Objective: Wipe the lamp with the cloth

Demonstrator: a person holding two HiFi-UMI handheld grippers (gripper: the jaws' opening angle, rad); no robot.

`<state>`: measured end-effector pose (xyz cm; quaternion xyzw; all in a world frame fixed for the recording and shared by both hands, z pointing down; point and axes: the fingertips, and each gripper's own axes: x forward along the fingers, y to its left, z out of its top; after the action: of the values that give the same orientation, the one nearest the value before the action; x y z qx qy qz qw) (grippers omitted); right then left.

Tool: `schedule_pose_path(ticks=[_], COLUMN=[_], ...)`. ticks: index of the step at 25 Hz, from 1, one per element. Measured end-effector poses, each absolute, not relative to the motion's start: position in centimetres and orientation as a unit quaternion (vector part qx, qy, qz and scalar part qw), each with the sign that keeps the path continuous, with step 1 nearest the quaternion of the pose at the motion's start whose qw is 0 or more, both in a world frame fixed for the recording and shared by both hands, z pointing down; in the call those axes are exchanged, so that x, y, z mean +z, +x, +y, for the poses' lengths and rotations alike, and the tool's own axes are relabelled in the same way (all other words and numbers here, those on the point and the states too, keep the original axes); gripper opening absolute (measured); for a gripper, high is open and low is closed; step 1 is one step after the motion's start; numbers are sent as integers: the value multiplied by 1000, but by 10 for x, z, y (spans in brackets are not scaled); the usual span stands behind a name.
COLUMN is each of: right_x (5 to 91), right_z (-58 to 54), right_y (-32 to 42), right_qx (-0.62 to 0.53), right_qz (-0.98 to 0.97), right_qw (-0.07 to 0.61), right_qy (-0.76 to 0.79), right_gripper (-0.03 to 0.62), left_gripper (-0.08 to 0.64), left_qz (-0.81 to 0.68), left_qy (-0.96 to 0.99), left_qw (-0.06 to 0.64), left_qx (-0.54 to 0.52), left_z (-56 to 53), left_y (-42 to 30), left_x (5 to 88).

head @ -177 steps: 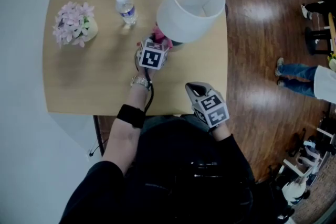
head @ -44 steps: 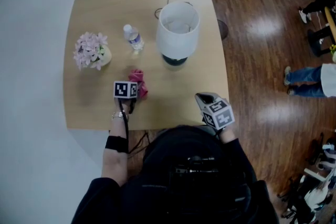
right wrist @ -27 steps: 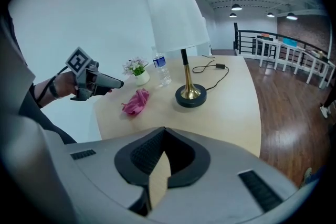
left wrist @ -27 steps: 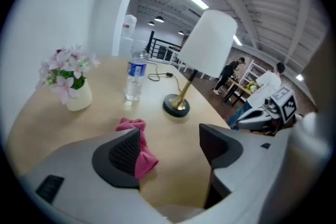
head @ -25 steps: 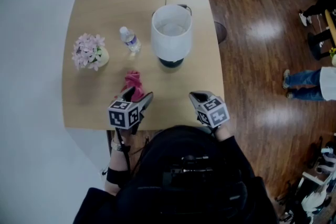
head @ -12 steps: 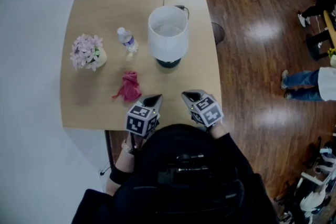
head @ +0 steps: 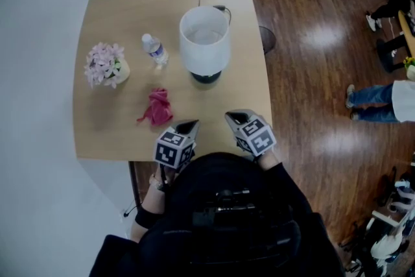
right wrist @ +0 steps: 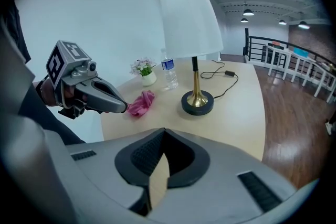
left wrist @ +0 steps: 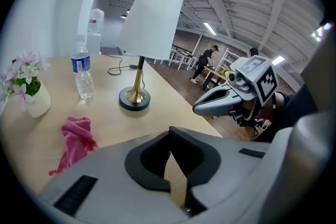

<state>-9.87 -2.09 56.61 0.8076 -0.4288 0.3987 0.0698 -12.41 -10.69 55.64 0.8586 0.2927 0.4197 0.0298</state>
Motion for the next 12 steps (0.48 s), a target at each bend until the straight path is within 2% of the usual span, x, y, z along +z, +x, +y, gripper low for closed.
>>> schedule_pose_path(ticks=[12], right_x=[569], right_z=[-18], right_y=[-98], right_qx=[408], right_qz=[-423], right_qw=[70], right_qy=[806], right_gripper=[0], left_gripper=[5], left_qz=[295], left_qy=[858], left_qw=[29], left_qx=[420], left_z=[-104], left_y=[-124], left_x=[555])
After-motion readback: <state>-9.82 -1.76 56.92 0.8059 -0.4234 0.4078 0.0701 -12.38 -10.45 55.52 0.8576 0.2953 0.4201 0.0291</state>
